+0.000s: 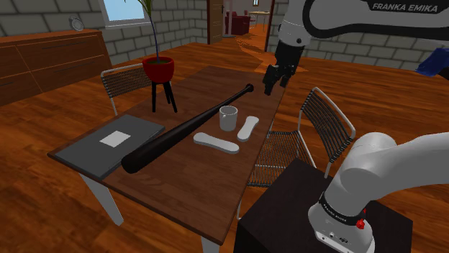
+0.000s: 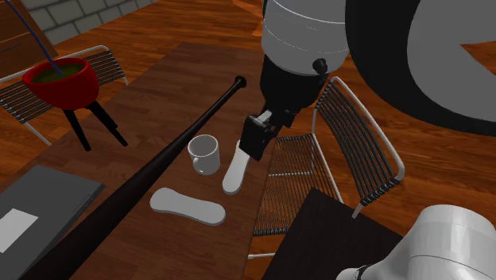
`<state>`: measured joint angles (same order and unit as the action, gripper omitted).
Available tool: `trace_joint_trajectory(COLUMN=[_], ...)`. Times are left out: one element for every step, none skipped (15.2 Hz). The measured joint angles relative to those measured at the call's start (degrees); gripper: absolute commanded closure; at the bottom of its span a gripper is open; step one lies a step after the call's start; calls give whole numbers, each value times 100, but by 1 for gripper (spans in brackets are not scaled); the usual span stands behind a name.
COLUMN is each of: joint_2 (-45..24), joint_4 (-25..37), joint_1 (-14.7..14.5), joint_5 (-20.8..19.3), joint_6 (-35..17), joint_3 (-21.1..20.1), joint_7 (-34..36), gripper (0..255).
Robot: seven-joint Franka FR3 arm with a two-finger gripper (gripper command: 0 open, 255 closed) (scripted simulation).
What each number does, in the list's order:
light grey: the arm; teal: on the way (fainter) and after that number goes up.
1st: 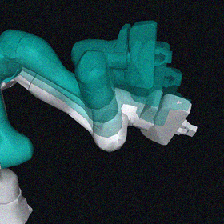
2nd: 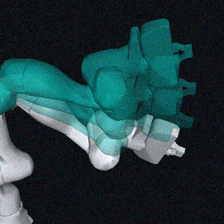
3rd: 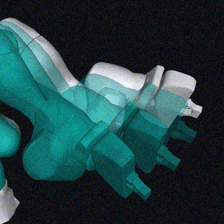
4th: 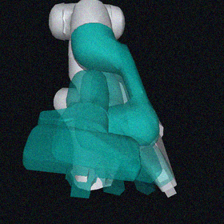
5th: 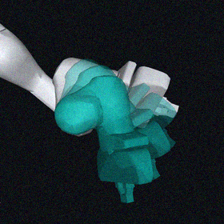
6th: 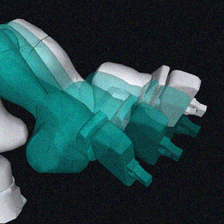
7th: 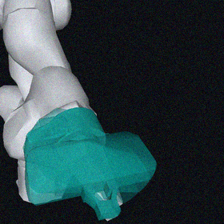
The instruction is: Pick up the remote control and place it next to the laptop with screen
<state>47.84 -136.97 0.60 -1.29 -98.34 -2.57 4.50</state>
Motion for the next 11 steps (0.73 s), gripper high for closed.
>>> trace_joint_trajectory(joint_2=[0,-79,-235,-321,-427,-614,-840,-1022,-1205,-1399,-1575], joint_4=[0,-17,-38,-109,-156,-154,-121,-123,-175,-189,-180], joint_1=[0,43,114,186,272,360,452,546,631,718,793], joint_5=[0,17,35,68,92,118,141,155,177,192,214], joint_6=[0,-75,-216,-335,-447,-590,-741,-879,-1066,-1230,-1352], joint_3=[0,-32,-71,-134,-181,-244,-302,-343,-400,-449,-516], joint_7=[0,112,284,505,726,967,1210,1442,1690,1934,2200], gripper=[0,0,0,0,0,0,0,0,0,0,0])
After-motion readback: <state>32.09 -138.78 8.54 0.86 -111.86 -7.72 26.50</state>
